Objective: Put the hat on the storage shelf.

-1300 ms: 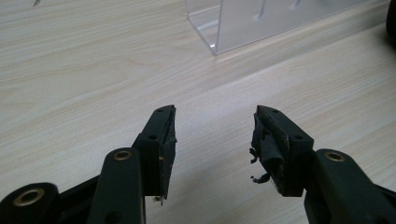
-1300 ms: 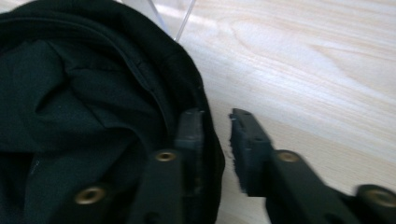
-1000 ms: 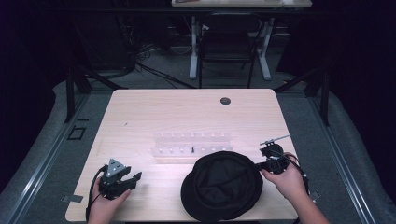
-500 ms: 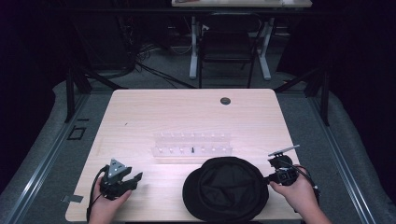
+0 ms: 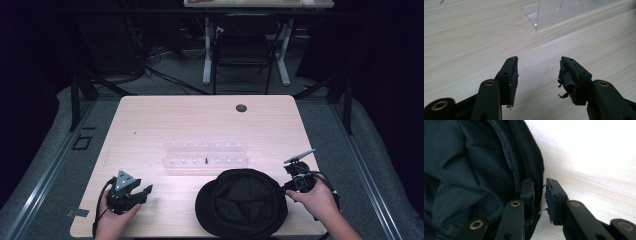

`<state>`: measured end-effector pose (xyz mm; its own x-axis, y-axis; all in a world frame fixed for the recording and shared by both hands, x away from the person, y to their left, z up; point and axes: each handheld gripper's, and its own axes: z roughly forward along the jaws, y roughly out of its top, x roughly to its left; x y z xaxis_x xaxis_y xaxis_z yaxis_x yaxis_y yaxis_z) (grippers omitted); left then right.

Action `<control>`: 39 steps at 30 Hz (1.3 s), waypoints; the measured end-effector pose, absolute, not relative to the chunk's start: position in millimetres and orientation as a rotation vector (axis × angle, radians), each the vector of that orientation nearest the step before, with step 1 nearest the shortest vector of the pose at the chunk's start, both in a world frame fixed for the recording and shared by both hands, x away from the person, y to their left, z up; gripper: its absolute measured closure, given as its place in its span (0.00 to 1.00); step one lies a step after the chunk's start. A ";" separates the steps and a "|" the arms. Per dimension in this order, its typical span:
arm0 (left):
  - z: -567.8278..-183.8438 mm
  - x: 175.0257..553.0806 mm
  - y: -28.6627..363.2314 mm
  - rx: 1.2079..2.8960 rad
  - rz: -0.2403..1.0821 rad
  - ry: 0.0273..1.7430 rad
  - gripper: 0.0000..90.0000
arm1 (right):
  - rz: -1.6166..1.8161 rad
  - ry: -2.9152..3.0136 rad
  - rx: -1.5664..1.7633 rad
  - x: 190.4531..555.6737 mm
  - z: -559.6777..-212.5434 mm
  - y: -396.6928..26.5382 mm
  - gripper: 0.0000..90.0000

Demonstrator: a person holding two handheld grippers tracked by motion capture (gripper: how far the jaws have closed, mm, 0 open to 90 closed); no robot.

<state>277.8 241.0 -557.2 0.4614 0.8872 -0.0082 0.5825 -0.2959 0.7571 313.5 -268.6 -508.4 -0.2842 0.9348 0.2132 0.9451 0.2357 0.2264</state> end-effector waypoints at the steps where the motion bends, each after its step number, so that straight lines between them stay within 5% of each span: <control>1: -557.3 277.9 241.1 2.005 0.549 1.221 0.55 | -0.485 -2.442 -1.857 315.1 -508.9 -268.2 0.85; 22: -557.7 278.3 240.8 2.009 0.541 1.220 0.54 | -0.382 -2.449 -1.708 340.2 -525.8 -266.1 0.76; 39: -558.1 278.4 240.5 2.011 0.535 1.219 0.55 | -0.223 -2.489 -1.723 342.3 -522.1 -249.7 0.84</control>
